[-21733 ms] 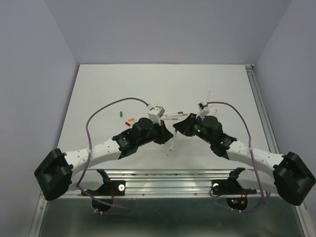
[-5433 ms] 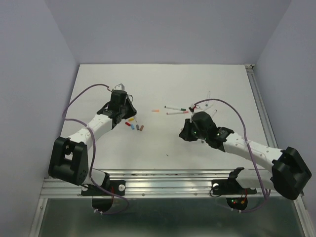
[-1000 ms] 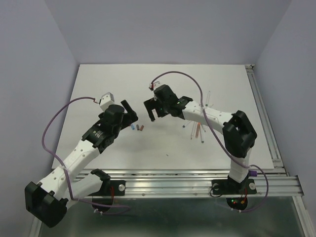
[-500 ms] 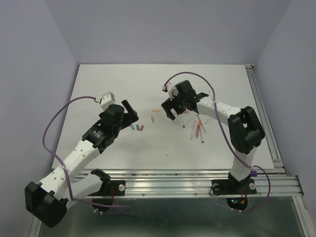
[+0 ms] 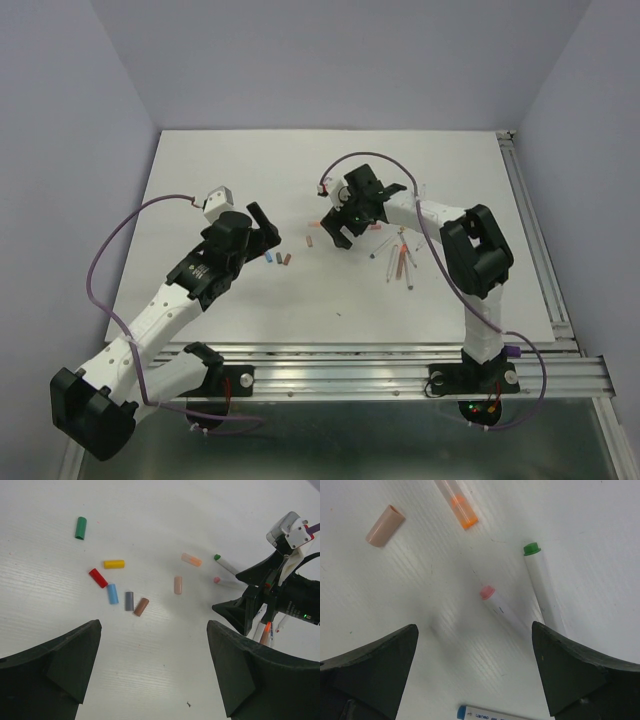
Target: Open the pen caps
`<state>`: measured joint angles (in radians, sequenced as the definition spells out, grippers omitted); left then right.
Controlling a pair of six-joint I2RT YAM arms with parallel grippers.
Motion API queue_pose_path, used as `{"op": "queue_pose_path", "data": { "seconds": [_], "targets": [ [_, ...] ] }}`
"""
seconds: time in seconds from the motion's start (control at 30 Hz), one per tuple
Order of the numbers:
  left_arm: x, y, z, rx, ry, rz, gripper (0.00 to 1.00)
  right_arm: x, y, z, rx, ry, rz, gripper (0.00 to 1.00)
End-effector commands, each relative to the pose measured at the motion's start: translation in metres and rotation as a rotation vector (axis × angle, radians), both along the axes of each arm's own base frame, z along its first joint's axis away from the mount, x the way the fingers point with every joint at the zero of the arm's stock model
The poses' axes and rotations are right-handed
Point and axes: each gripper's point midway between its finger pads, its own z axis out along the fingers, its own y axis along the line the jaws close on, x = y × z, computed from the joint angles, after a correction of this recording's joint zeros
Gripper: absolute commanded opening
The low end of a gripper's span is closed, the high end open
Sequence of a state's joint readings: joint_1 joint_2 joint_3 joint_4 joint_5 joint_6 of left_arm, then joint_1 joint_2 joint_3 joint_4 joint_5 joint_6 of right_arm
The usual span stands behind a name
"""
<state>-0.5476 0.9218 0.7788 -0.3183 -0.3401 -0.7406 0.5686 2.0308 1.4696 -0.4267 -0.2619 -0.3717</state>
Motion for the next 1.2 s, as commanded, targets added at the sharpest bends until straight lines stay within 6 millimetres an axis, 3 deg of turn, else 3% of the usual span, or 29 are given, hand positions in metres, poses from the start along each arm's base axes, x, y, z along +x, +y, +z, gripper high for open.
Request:
{"op": "queue_pose_path", "data": {
  "seconds": [0.0, 0.23, 0.4, 0.43, 0.57, 0.87, 0.93, 1.03, 1.17],
  "targets": [
    [0.005, 0.001, 0.006, 0.003, -0.029, 0.002, 0.99, 0.018, 0.005, 0.018, -0.002, -0.062, 0.020, 1.00],
    [0.005, 0.000, 0.005, 0.005, -0.026, -0.001, 0.99, 0.019, -0.002, 0.000, -0.052, -0.046, 0.011, 0.97],
    [0.006, 0.000, 0.005, 0.007, -0.024, 0.000, 0.99, 0.014, -0.007, -0.011, -0.080, -0.016, 0.007, 0.87],
    [0.007, 0.000, 0.006, 0.008, -0.026, -0.001, 0.99, 0.014, -0.010, -0.016, -0.094, -0.013, 0.000, 0.84],
    [0.006, -0.001, 0.007, 0.003, -0.027, -0.008, 0.99, 0.010, -0.014, -0.025, -0.104, 0.006, -0.028, 0.55],
    [0.007, -0.007, 0.013, -0.019, -0.051, -0.037, 0.99, -0.013, -0.014, -0.045, -0.062, 0.074, -0.053, 0.17],
    [0.008, -0.008, 0.014, -0.015, -0.049, -0.039, 0.99, -0.020, -0.014, -0.048, -0.059, 0.077, -0.049, 0.14],
    [0.008, -0.009, 0.013, -0.017, -0.049, -0.044, 0.99, -0.026, -0.010, -0.046, -0.047, 0.059, -0.045, 0.02],
    [0.006, -0.016, 0.013, -0.038, -0.049, -0.083, 0.99, -0.033, 0.011, -0.029, 0.019, 0.018, -0.042, 0.01]
  ]
}}
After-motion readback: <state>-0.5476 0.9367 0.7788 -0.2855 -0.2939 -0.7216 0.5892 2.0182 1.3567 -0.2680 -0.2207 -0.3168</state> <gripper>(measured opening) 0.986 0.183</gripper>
